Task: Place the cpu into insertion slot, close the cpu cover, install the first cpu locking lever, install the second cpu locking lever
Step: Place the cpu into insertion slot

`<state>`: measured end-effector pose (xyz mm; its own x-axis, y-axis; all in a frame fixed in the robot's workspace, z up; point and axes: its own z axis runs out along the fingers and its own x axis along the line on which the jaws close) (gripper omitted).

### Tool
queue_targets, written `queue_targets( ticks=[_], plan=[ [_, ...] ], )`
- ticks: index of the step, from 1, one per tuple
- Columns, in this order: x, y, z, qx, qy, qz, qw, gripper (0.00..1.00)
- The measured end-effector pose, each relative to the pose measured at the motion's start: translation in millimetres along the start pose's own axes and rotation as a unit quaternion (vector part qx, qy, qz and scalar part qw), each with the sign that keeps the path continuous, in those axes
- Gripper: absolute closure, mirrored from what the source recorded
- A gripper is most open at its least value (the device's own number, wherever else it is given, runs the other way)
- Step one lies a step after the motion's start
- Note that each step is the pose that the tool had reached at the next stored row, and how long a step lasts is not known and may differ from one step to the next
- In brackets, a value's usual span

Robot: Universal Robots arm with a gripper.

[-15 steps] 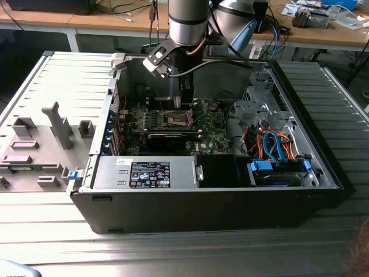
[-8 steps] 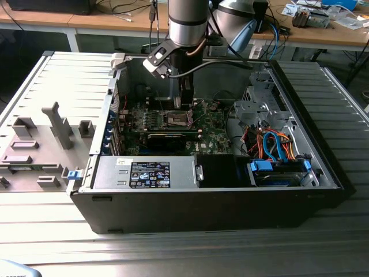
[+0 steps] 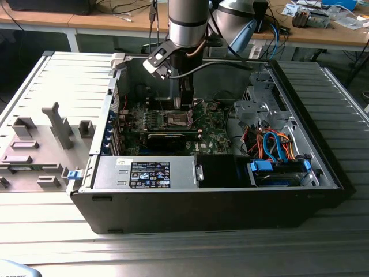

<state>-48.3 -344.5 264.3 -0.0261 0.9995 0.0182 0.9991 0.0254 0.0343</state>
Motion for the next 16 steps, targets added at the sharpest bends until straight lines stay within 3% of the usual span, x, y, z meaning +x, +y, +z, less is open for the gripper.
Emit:
queue_targets(
  ticks=[16],
  plan=[
    [-0.1, -0.1, 3.8, 0.0, 0.0, 0.0, 1.0, 0.45]
  ],
)
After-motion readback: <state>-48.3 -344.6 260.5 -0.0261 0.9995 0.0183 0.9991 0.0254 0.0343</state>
